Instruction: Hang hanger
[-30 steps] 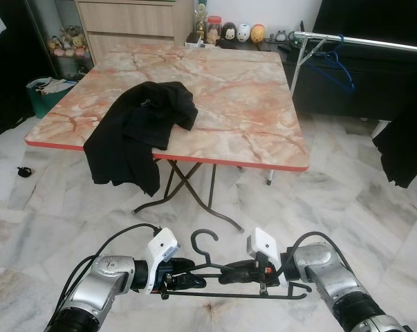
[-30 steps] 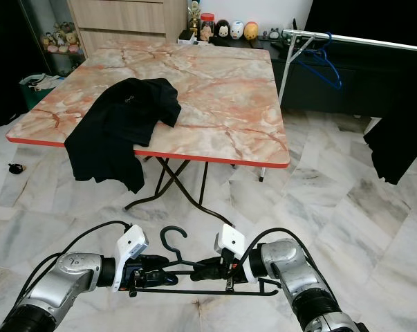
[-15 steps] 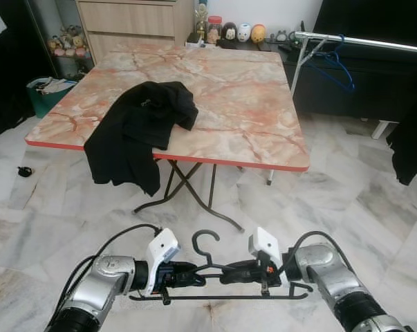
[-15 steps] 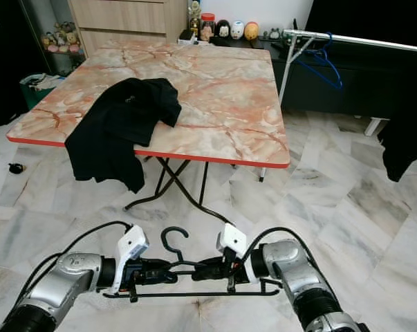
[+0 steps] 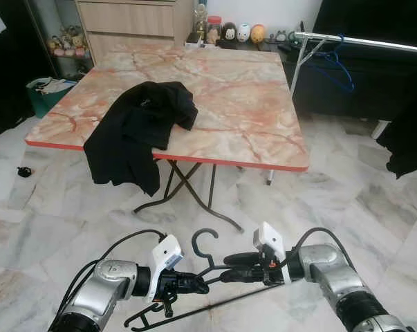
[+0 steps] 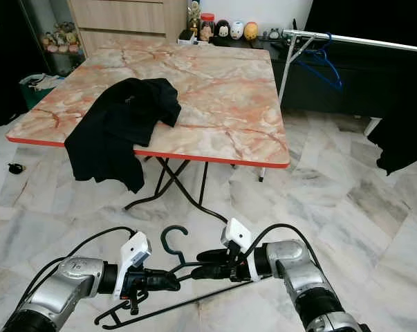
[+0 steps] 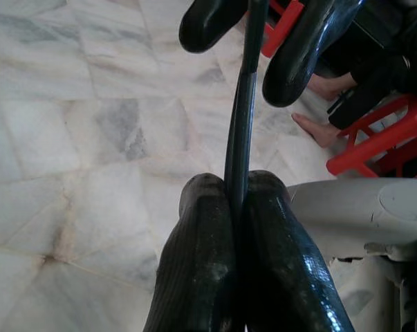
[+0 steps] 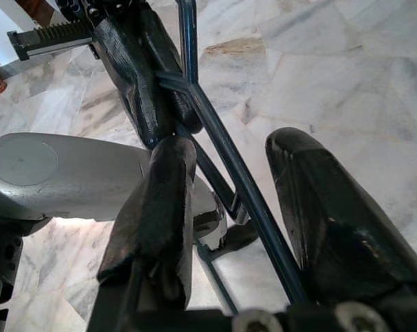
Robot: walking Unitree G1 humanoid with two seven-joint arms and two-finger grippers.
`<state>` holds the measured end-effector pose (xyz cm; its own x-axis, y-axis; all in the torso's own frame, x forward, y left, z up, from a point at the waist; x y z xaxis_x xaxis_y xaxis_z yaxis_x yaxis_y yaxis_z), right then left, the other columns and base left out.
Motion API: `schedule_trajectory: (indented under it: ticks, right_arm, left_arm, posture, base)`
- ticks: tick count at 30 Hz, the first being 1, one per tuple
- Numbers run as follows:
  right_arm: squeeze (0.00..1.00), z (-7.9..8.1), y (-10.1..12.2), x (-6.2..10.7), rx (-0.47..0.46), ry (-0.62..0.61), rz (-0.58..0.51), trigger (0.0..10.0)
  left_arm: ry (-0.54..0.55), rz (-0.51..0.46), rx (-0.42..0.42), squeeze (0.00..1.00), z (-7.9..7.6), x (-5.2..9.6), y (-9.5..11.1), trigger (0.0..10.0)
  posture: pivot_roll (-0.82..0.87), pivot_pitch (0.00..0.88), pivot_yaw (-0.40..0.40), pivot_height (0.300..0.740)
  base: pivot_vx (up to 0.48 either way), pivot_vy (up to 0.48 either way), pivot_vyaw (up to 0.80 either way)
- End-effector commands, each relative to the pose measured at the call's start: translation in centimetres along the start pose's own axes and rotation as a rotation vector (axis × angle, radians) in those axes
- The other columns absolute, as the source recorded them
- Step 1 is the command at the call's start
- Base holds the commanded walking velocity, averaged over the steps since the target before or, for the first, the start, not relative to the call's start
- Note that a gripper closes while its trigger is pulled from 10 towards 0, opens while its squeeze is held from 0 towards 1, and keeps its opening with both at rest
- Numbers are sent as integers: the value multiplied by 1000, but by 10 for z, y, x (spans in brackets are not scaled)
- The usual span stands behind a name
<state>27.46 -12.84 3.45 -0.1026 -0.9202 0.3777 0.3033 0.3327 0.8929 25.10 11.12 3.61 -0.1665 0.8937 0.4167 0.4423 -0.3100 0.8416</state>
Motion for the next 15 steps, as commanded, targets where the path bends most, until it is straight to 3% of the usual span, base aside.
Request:
schedule_trajectory:
  ticks: [1, 12, 14, 15]
  right_arm:
    - [1000, -4, 0, 8, 12, -15, 22, 10000]
    - [1000, -19, -24, 11, 17, -240, 139, 10000]
    - [482, -23, -27, 11, 2, -310, 131, 10000]
    - [482, -23, -27, 11, 2, -310, 131, 10000]
  left_arm:
    - [43, 37, 8, 0, 5, 11, -9, 0]
    - [0, 74, 20, 0, -2, 19, -21, 0]
    - [9, 93, 22, 0, -1, 22, -25, 0]
    - [9, 93, 22, 0, -1, 22, -25, 0]
  posture:
    - [47, 0, -64, 740]
    - [50, 0, -69, 740]
    - [51, 0, -69, 740]
    - [51, 0, -69, 740]
  base:
    - [0, 0, 0]
    - [0, 0, 0]
    - [0, 0, 0]
    - [0, 0, 0]
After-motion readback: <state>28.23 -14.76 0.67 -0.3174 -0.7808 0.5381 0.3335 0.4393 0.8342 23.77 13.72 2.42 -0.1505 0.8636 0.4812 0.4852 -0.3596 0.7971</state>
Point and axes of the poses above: a point about 5 cm out from each wrist's last joint towards the gripper, its own x axis pointing back from the gripper into the wrist, its own y axis along the axis of the wrist's last joint, z = x × y, the point moved 2 cm from there along -x, pointing out of the wrist towards the gripper, and after that the axes turned 4 degrees about x, right-handed, at the moved point
